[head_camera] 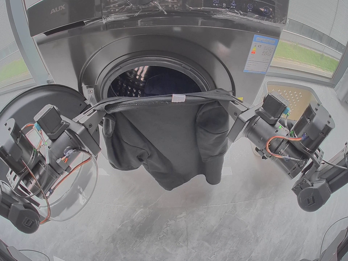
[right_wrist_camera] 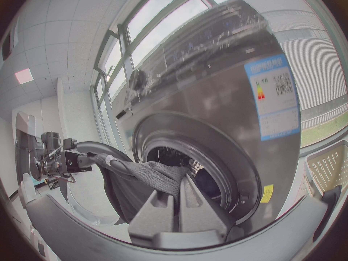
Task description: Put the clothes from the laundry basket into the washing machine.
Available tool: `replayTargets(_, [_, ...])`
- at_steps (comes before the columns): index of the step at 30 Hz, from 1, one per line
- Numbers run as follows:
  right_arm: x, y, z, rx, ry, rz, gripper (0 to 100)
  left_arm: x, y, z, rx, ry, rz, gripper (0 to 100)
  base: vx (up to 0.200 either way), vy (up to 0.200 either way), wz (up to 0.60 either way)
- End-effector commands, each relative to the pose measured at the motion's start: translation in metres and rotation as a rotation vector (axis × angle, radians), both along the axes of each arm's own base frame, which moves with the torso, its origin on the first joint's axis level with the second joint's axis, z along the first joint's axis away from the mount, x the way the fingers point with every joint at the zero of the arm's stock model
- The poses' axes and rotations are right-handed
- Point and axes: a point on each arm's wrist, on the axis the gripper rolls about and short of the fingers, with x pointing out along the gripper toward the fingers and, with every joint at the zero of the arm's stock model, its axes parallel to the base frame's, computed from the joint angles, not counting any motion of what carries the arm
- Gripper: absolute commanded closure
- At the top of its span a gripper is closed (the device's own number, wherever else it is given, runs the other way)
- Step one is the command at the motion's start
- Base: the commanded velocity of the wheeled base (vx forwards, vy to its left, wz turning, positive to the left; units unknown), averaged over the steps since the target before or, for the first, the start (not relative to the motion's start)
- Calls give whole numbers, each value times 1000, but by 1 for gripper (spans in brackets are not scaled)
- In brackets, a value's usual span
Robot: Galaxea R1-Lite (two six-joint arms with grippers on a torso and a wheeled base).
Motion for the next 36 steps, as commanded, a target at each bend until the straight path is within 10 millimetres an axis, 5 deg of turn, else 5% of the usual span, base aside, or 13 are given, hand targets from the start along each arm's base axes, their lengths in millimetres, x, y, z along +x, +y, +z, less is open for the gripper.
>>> replayTargets(1, [-4, -6, 5, 24, -22, -2, 100, -12, 5, 10, -16, -26, -4, 100, 0, 0, 0])
replayTargets(27, [-17, -1, 5, 125, 5, -14, 100, -13, 8, 19, -45, -46, 10, 100, 0, 0, 0])
replayTargets(36, [-15, -2, -31, 41, 116, -47, 100, -14, 13, 0, -7, 22, 16, 100, 0, 0, 0])
